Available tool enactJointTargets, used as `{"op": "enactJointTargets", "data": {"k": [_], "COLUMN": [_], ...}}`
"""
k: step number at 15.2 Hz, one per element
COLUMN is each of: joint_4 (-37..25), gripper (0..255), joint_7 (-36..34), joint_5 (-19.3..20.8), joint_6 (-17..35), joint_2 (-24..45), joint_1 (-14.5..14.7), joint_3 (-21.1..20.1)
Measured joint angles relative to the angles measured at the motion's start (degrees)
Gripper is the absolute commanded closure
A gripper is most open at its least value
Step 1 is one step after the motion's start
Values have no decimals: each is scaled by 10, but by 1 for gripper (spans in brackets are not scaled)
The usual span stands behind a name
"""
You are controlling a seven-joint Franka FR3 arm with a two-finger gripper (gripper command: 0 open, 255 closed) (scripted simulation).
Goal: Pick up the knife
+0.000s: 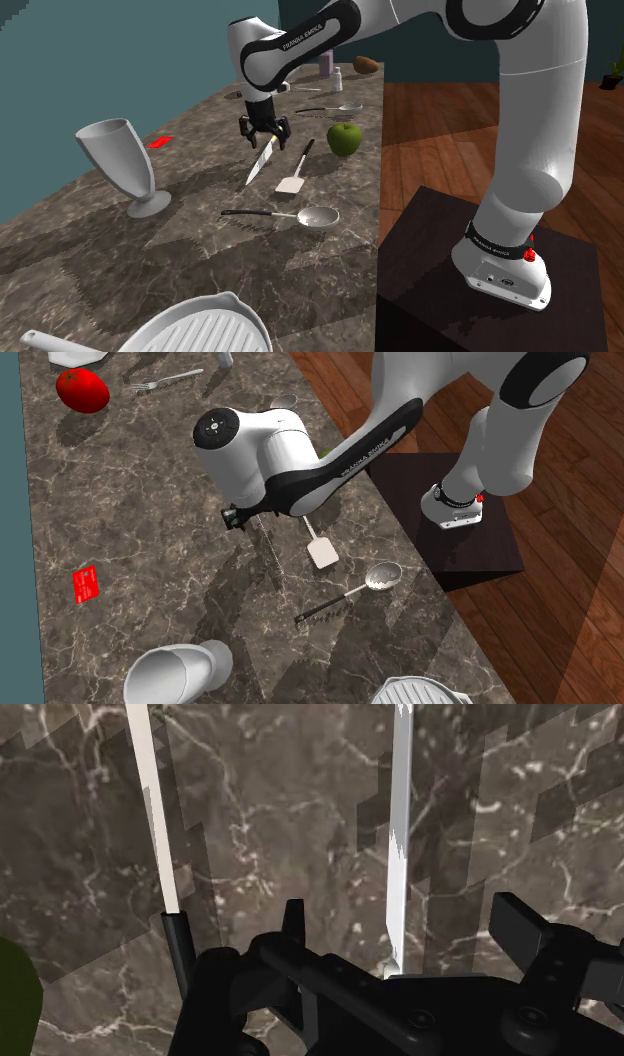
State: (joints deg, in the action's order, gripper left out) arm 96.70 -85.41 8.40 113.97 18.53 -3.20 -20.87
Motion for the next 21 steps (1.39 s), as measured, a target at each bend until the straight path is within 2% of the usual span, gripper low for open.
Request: {"op": "enactJointTargets", "data": {"k": [1, 2, 12, 21], "joint_4": [3, 5, 6, -35], "gripper": [0, 255, 255, 255], "joint_7": [-2, -2, -2, 5], "joint_5": [1, 2, 2, -6], "joint_6": [5, 8, 11, -45], "joint_2": [2, 3, 4, -11], "joint_1": [1, 1, 1, 0], "joint_3": [0, 0, 1, -2]}}
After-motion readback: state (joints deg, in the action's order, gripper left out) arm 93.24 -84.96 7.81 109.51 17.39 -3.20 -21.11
